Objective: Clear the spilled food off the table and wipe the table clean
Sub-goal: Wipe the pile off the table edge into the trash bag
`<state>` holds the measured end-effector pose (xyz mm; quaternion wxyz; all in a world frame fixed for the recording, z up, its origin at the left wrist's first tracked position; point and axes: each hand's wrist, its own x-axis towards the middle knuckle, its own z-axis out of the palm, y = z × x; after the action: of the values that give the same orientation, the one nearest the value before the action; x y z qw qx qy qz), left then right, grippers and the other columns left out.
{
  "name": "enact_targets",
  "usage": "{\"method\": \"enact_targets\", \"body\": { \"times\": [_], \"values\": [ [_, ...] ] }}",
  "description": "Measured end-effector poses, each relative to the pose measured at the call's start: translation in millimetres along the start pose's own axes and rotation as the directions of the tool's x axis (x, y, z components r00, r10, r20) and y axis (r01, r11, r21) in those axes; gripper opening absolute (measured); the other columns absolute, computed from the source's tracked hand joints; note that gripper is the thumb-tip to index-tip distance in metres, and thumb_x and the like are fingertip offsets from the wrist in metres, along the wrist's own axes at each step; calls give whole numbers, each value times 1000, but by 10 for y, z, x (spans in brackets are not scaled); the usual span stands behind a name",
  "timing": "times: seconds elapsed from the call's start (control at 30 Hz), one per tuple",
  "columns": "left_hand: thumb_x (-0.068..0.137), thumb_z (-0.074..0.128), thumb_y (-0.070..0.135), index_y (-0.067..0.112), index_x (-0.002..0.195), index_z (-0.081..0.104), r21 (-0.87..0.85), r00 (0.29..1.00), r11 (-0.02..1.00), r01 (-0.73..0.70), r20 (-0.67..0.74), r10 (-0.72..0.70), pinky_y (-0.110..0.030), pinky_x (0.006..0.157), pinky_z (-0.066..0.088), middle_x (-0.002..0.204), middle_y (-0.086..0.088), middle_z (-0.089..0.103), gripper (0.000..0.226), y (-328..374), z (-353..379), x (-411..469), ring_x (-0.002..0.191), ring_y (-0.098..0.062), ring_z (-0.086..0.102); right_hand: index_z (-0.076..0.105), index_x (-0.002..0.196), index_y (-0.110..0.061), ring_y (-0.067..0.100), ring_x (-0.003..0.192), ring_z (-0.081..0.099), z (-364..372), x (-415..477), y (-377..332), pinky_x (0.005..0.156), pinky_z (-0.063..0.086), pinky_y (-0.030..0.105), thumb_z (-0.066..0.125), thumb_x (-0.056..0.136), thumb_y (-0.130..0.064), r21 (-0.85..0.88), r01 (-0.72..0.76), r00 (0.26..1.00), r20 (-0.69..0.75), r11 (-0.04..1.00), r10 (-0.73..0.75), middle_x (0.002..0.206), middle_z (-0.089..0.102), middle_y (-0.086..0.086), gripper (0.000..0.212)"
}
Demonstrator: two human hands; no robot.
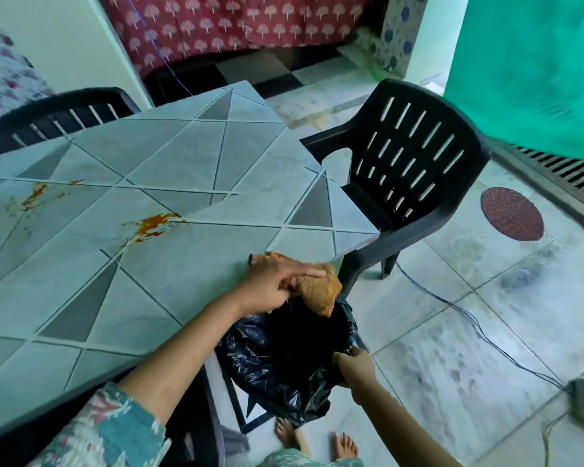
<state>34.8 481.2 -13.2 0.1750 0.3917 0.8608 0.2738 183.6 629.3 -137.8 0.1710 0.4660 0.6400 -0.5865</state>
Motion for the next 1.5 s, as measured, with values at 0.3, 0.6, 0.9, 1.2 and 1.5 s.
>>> {"method": "enact_targets", "body": {
  "times": [0.3,0.6,0.9,1.2,1.5],
  "values": [
    [80,61,3,35,122,60,-120,737,872,474,-489,-467,-25,69,51,99,-4,71,53,-545,-648,-173,76,-19,67,54,76,-15,33,78,66,30,45,-21,74,56,50,56,77,-6,-75,33,998,50,997,-30,77,64,15,9],
    [79,60,-9,26,124,60,-194,894,928,318,-264,-361,1,71,36,106,9,62,56,91,158,-588,83,-2,58,56,90,-5,35,80,62,75,5,-77,76,55,43,60,80,-8,-129,72,997,52,989,-65,81,63,16,12],
    [82,66,5,33,123,59,-265,568,779,568,-559,-604,-11,59,42,81,3,64,51,-255,-156,-924,77,-17,61,53,96,-4,33,66,59,113,29,-130,62,54,39,56,81,-7,-159,83,990,129,984,-63,79,60,19,15],
    [83,67,15,34,128,53,-225,769,938,265,-537,-346,-20,77,51,102,8,68,51,344,564,-938,84,-3,64,51,92,-2,33,72,59,52,80,-69,76,55,43,57,82,-5,-183,85,995,57,979,-76,70,54,11,12],
    [82,64,6,22,128,57,-138,747,891,433,-499,-440,-37,79,55,114,-3,68,50,168,1004,-944,94,-23,66,48,92,-9,36,84,61,-49,28,145,77,56,49,56,83,-6,-152,49,997,68,987,-39,77,53,10,13]
  ]
}}
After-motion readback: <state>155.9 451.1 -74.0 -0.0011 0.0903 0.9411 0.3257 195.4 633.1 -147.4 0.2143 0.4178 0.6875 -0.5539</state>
